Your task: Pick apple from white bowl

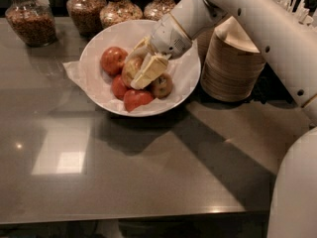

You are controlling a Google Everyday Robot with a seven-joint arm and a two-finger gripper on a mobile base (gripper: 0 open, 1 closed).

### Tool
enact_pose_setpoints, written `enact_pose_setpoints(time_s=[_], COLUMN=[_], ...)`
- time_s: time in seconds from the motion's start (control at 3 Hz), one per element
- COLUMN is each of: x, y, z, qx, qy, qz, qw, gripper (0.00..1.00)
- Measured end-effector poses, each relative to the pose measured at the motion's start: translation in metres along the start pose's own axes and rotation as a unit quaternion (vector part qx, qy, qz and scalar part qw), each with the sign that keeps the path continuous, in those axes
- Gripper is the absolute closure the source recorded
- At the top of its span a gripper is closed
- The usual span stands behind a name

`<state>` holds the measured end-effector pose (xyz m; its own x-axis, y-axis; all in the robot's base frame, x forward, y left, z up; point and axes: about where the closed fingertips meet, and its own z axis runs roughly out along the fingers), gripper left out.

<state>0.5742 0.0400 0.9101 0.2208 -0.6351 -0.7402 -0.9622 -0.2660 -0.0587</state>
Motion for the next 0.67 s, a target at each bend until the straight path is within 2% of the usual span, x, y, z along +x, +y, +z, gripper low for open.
enact_pose_setpoints(time_s=[0.33,0.67], x=[0.000,-0.016], y=[0.000,0.008], z=[0.000,-0.011], qx=[0.000,0.030], qy=[0.000,-0.001], qz=[0.000,-0.020], qw=[1.0000,0.9993], gripper=[1.00,1.00])
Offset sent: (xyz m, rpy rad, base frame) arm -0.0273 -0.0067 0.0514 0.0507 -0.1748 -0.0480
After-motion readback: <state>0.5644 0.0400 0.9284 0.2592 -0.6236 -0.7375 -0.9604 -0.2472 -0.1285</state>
